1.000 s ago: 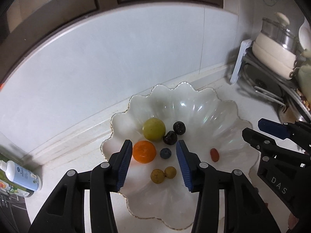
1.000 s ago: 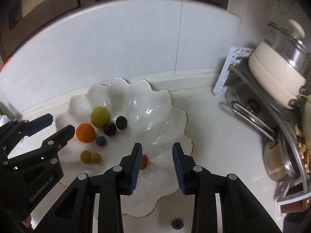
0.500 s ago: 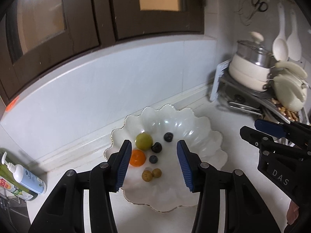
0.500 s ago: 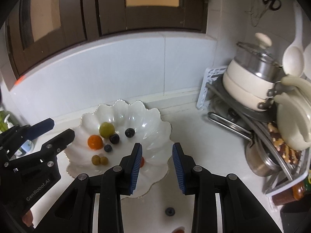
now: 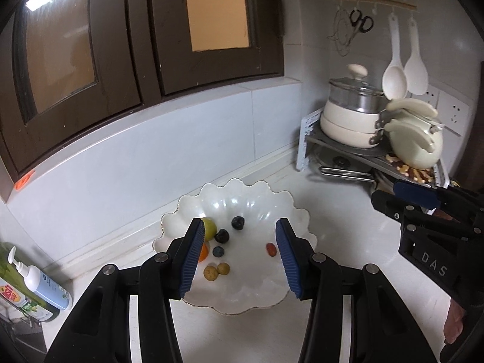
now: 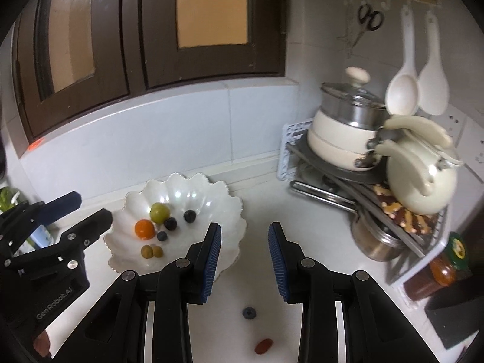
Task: Organize fruits
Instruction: 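Raise both open tools from the bowl toward the loose blueberry and red date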
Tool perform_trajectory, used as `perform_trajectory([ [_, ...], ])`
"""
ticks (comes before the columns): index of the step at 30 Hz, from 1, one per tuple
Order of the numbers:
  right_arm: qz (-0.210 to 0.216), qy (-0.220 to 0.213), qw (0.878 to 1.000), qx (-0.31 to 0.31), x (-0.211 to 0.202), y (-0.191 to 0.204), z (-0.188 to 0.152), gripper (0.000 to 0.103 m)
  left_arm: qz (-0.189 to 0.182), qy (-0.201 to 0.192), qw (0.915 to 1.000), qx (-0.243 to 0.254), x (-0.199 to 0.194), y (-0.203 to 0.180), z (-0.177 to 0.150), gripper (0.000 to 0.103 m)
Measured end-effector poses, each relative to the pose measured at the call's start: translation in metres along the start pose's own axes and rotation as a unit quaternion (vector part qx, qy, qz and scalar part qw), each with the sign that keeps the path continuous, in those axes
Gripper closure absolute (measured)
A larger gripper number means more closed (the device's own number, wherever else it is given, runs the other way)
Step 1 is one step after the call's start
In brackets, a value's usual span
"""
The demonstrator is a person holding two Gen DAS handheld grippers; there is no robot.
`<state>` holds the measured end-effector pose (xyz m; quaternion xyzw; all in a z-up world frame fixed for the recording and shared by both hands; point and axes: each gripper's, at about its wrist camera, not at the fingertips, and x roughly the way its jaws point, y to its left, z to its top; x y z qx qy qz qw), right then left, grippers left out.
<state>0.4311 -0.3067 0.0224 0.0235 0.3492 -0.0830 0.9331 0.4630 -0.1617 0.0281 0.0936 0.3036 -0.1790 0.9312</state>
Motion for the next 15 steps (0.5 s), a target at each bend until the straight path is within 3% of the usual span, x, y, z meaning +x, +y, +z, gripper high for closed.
perform_trajectory([
  [15, -0.021, -0.025, 0.999, 0.018, -0.041, -0.007, -0.034, 0.069, -0.033, -0.011, 0.9990, 0.026, -0.024, -0.015, -0.019, 0.052],
])
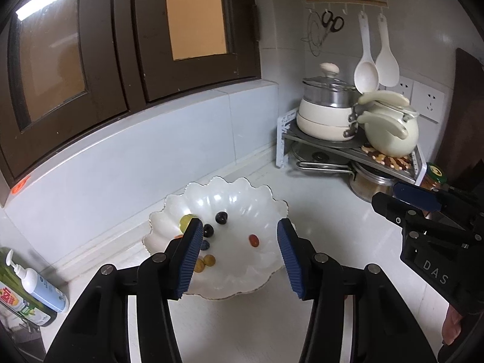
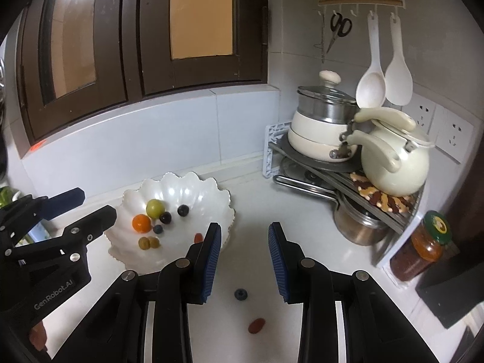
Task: Organize fruits
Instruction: 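Raise both open tools from the bowl toward the loose blueberry and red date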
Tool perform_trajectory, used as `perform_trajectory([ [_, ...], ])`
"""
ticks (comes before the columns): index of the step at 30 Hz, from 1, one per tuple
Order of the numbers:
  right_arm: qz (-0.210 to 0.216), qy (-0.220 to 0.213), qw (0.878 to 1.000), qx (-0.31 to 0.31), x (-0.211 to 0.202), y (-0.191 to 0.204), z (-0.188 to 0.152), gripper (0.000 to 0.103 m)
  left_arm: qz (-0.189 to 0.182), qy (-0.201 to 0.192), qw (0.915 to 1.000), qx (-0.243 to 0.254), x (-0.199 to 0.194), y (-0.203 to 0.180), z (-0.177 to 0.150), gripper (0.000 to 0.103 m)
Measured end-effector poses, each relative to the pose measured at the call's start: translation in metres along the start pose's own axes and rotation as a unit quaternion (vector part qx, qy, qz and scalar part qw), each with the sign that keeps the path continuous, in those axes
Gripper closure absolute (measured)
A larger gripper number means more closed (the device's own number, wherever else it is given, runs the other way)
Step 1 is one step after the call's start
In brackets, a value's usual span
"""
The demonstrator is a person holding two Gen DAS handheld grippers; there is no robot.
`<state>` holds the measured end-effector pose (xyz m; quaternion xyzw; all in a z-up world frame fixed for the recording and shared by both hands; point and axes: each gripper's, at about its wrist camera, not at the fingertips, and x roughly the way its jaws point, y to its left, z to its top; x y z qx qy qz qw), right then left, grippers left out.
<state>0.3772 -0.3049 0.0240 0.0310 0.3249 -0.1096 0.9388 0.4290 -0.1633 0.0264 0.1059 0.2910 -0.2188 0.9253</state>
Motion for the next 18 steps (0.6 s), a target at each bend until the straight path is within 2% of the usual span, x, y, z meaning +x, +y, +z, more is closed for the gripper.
perform_trajectory([
  [13, -0.024, -0.004, 1.000, 0.012, -0.016, -0.006, -0.030, 0.069, -0.031, -0.010, 0.9987, 0.039, -0.008, -0.019, -0.021, 0.052],
  [18, -0.017, -0.003, 0.999, 0.027, -0.020, -0.007, -0.042, 0.069, -0.048, -0.011, 0.9976, 0.049, -0.010, -0.024, -0.030, 0.053],
])
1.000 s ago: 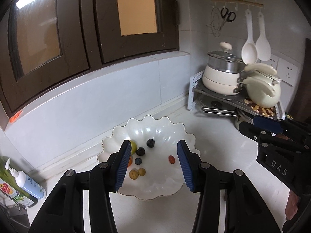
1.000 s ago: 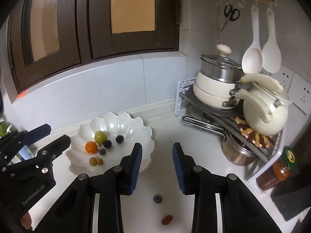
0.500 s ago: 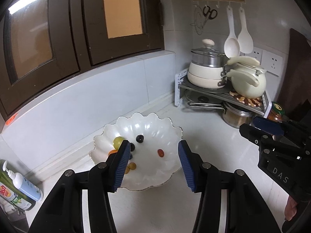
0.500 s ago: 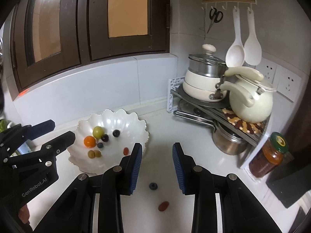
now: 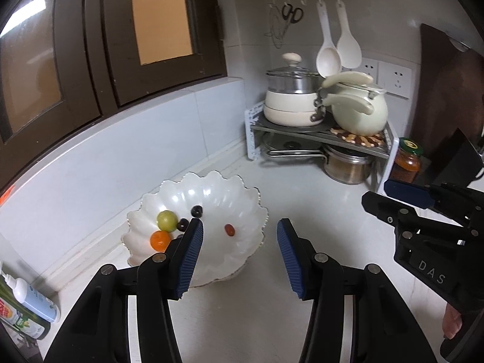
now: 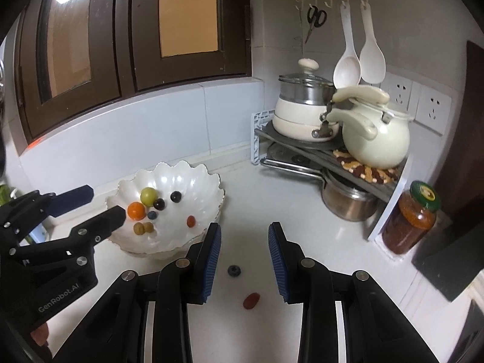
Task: Organize fruits
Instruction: 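Raise both open tools from the bowl toward the loose blueberry and red date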
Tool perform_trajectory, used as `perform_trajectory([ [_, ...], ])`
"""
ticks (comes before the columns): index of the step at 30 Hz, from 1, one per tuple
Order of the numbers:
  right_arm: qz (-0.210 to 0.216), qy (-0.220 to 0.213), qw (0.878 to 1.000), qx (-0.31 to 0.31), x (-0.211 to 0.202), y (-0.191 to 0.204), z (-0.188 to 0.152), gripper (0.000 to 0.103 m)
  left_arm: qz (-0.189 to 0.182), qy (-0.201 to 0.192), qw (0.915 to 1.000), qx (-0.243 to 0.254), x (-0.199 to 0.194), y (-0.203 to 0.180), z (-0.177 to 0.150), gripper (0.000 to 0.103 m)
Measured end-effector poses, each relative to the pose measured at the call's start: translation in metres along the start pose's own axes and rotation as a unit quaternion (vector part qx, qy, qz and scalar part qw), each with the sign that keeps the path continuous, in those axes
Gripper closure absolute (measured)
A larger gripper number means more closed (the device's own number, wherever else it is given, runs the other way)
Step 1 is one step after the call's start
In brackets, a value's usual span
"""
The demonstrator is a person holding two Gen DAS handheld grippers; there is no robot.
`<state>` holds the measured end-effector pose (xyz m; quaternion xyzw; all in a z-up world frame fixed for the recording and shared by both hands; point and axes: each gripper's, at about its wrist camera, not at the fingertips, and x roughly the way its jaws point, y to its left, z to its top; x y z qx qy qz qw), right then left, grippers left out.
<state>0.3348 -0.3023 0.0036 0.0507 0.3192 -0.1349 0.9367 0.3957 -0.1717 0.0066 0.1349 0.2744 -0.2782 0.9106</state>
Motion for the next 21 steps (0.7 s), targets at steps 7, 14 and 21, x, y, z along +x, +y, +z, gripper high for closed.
perform_trajectory([
  [7, -0.012, 0.002, 1.000, 0.008, 0.000, 0.000, -0.019, 0.069, -0.004, 0.008, 0.9997, 0.023, 0.004, -0.008, -0.015, 0.053],
  [14, -0.005, 0.025, 0.999, 0.030, 0.008, -0.005, -0.039, 0.069, -0.012, 0.014, 0.9991, 0.039, 0.009, -0.014, -0.030, 0.053],
  [21, 0.006, 0.047, 0.997, 0.058, 0.017, -0.009, -0.060, 0.069, -0.022, 0.010, 0.9981, 0.057, 0.015, -0.019, -0.041, 0.053],
])
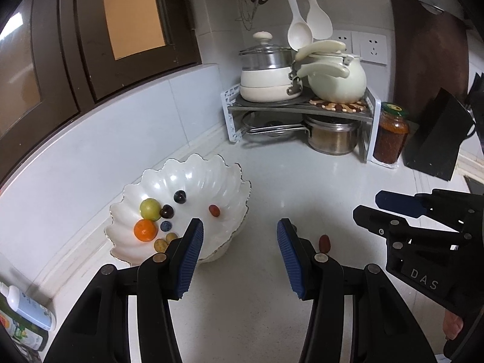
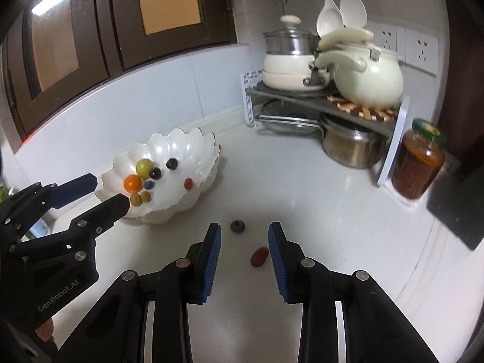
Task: Organize fruits
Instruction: 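Raise both open tools from the bowl toward the loose blueberry and red date, then move the left tool toward the blueberry while the right tool approaches the dark red date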
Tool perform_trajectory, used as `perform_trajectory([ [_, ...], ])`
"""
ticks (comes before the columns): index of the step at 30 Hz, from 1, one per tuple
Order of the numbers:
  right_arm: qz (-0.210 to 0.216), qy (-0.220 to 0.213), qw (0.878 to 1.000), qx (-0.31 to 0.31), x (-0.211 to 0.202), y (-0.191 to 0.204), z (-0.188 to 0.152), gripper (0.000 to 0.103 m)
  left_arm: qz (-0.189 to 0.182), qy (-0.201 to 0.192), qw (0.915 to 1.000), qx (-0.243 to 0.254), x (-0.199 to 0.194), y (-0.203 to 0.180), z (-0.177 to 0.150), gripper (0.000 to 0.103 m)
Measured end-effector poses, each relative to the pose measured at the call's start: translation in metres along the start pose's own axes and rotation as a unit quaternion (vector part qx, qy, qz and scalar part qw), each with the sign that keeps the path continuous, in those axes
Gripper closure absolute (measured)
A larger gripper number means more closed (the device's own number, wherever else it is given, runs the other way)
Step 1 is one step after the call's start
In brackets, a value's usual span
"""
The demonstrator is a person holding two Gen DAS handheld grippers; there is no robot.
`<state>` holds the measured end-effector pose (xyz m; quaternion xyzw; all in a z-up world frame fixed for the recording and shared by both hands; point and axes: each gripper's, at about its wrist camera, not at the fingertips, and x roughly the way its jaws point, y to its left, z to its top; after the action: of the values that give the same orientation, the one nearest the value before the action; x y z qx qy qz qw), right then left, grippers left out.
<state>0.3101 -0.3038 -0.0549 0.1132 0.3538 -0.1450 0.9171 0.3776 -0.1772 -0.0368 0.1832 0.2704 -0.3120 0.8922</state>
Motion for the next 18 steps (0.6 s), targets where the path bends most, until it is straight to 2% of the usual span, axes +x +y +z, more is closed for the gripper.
perform_trajectory([
  [12, -0.005, 0.004, 1.000, 0.026, 0.013, -0.004, -0.021, 0.069, -0.027, -0.003, 0.9989, 0.037, 0.016, -0.010, -0.014, 0.053],
  [18, -0.024, 0.009, 0.999, 0.038, 0.021, -0.006, -0.028, 0.069, -0.043, -0.005, 0.9974, 0.058, 0.030, -0.013, -0.018, 0.054],
])
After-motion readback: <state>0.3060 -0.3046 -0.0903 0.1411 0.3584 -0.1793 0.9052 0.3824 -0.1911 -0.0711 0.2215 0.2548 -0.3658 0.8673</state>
